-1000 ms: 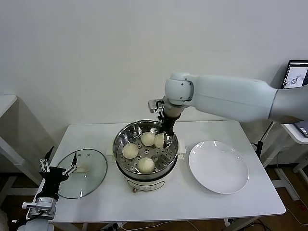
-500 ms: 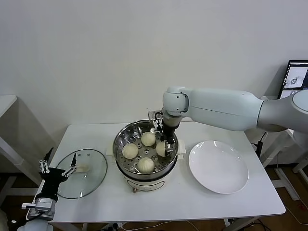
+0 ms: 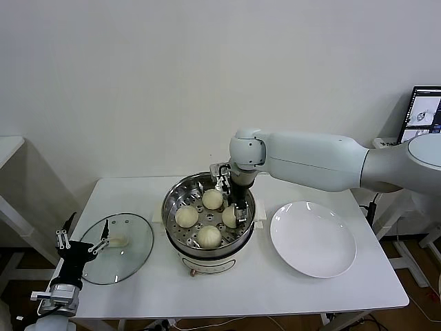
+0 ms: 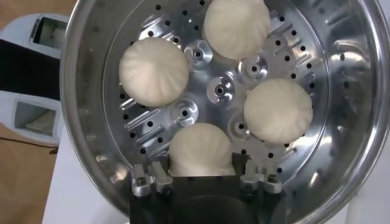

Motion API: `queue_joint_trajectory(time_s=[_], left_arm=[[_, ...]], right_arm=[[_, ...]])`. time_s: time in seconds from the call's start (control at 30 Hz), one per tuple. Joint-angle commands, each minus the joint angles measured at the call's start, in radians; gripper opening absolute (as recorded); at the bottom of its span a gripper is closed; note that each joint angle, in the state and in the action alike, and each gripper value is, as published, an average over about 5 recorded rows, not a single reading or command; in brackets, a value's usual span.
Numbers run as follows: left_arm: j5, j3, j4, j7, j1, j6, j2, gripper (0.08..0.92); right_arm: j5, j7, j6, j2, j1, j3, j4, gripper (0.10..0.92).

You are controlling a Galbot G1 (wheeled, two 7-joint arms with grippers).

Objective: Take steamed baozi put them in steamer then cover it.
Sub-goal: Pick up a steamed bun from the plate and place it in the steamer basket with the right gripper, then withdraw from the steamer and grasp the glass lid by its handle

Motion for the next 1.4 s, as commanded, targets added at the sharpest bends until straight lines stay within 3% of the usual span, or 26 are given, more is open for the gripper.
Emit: queue_joint_trajectory(time_s=[0.03, 0.3, 0.57, 0.9, 1.13, 1.4], left_arm=[[0.002, 0.005, -0.001, -0.001, 0.001, 0.001, 0.000, 0.823], [0.006, 0.025, -0.009, -0.007, 0.000, 0.008, 0.000, 0.823], [-0.008, 0.041, -0.014, -0.010, -0.008, 0.031, -0.003, 0.823], [-0.095, 0.044, -0.023, -0.018, -0.027, 0.089, 0.003, 0.823], [-0.070, 0.075, -0.017, -0.009, -0.040, 0.034, -0.001, 0.823], [-0.096, 0.086, -0.011, -0.020, -0.055, -0.002, -0.011, 0.823]], right_arm=[[0.045, -0.030, 0.012, -0.100, 0.117, 0.025, 0.059, 0.821], [0.125, -0.063, 0.028, -0.342, 0.217, 0.098, 0.168, 0.823], [0.115, 0.029, 0.063, -0.631, -0.108, 0.533, 0.258, 0.823], [0.364, 0.637, 0.369, -0.825, -0.955, 1.392, 0.404, 0.823], [0.400, 1.042, 0.570, -0.682, -1.483, 1.827, 0.569, 0.823], [0.231, 1.152, 0.719, -0.316, -1.912, 2.079, 0.749, 0.823]])
